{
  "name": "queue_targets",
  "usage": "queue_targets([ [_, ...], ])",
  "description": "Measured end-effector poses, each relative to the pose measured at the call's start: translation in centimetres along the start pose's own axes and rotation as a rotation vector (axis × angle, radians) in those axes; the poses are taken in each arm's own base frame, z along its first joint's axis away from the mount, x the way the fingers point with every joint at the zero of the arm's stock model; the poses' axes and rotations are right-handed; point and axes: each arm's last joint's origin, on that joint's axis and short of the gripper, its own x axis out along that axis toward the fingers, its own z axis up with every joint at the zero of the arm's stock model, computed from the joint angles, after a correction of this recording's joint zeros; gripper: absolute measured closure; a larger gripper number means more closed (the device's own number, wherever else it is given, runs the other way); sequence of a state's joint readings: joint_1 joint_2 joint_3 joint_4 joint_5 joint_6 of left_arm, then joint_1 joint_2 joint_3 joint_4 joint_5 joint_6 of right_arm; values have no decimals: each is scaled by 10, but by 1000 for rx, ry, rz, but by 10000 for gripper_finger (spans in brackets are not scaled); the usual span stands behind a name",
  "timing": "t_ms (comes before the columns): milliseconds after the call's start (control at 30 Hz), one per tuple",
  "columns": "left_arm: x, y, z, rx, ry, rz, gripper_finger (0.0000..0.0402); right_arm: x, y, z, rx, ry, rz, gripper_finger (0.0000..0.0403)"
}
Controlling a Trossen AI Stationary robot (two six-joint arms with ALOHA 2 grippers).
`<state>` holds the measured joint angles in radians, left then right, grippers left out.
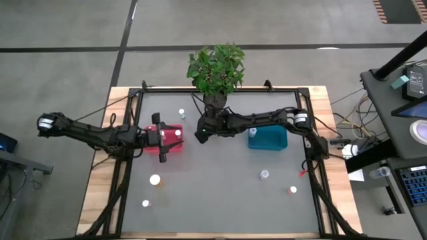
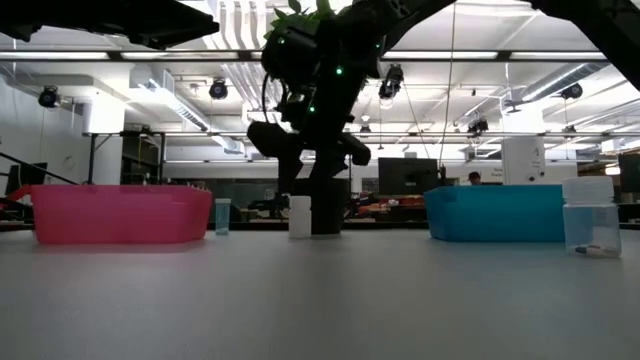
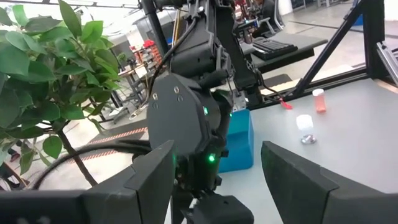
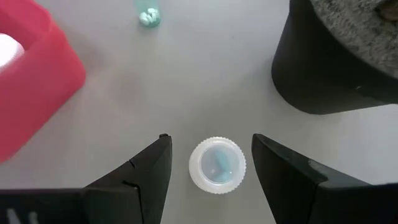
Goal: Pick and place medicine bottles into bin by pill shape (circle, oval)
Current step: Put the top transparent capsule bottle into the blue bin
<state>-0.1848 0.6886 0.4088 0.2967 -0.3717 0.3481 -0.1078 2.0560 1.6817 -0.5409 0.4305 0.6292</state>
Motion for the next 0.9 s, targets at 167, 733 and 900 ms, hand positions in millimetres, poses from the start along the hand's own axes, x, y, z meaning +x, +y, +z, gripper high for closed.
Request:
queue_targets([
  [167,0,0,0,1,2,-1,185,10,1,-6,-4,19,-14,193],
  [733,0,0,0,2,2,2,185,25,3,-16,-17,44,-32,217],
  [900,0,0,0,4,2,2,185,25,3,-16,-23,45,-31,260],
])
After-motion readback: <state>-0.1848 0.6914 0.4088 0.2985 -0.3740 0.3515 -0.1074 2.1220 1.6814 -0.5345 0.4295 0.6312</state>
